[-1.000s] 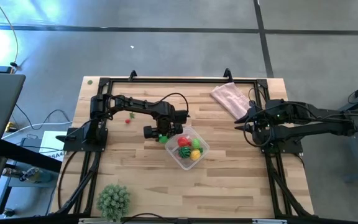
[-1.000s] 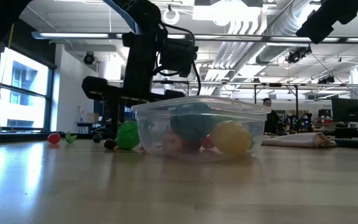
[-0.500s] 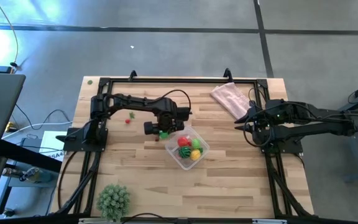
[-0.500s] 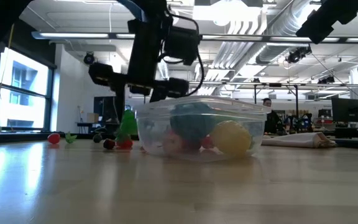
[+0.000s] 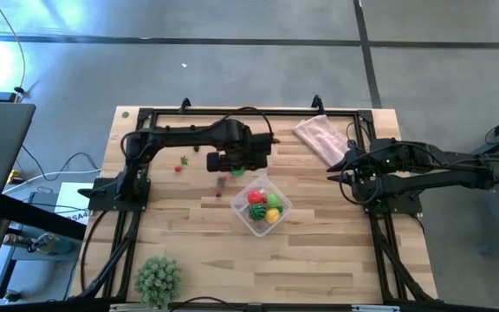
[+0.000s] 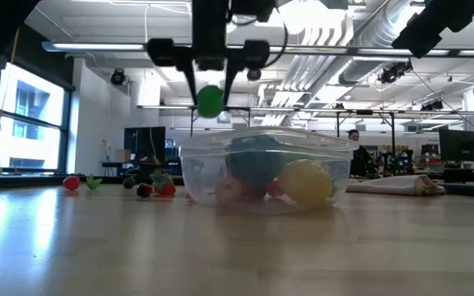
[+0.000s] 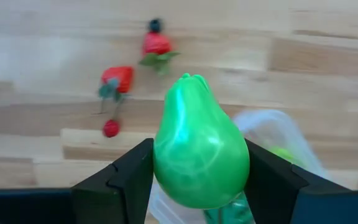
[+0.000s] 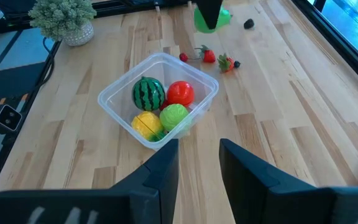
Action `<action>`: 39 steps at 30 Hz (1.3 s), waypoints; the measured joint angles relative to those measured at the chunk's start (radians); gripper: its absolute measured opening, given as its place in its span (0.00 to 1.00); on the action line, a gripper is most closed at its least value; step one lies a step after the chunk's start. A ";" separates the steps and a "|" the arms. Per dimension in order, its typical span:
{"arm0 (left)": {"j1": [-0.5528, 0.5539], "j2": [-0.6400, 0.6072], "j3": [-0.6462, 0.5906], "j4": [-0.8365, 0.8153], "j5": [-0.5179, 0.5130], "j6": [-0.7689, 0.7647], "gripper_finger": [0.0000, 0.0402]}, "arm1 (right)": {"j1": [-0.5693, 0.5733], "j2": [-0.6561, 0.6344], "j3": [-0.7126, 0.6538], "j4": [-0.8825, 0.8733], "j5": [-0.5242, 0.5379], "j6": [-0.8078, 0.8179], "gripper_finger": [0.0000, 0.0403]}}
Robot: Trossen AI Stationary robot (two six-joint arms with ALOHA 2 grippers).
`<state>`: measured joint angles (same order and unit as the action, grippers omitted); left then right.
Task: Pick and placing Produce into tupperware
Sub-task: Put the green pear into the transparent container
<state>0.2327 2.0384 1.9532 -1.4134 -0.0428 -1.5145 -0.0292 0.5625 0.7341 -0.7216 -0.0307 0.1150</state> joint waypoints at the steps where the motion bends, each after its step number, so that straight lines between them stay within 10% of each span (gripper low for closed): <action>1: -0.011 0.000 0.018 0.003 -0.014 0.002 0.49 | 0.000 0.000 0.000 0.000 0.000 0.000 0.26; 14: -0.190 0.082 0.047 0.158 -0.105 0.025 0.49 | 0.000 0.000 0.000 0.000 0.000 0.000 0.26; 39: -0.200 0.198 0.050 0.279 -0.135 0.101 0.58 | 0.000 0.000 0.000 0.000 0.000 0.000 0.26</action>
<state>0.0330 2.2366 2.0028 -1.1343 -0.1780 -1.4136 -0.0293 0.5625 0.7340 -0.7219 -0.0307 0.1146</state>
